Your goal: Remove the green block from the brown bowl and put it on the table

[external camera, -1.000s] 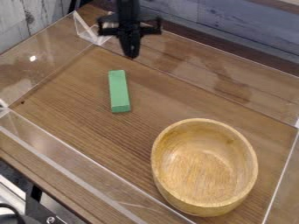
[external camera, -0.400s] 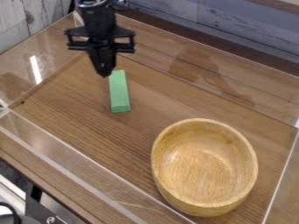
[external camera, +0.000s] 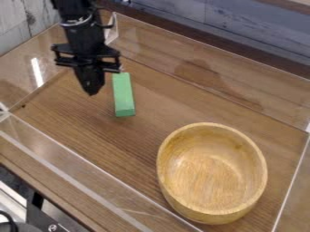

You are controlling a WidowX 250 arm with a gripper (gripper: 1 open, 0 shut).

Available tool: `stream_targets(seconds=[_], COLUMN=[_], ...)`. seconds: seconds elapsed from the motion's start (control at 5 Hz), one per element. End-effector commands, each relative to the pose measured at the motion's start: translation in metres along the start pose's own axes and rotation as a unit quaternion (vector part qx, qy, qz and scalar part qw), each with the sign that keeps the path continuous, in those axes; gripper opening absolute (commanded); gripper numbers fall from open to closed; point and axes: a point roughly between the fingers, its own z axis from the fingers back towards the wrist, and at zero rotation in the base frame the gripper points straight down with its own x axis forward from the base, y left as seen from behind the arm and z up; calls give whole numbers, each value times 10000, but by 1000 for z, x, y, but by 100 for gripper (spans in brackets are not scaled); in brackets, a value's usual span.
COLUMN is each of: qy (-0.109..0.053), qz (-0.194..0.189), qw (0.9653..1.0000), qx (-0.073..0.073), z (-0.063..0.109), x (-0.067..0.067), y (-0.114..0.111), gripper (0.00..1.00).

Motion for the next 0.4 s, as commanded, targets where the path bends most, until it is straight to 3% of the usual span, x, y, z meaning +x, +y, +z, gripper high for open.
stream_targets(seconds=[0.0, 0.2], qy=[-208, -160], qz=[-405, -240], qw=[9989, 9996], qx=[49, 72], z=[7, -4], x=[1, -2], y=[8, 9], gripper=[0, 0])
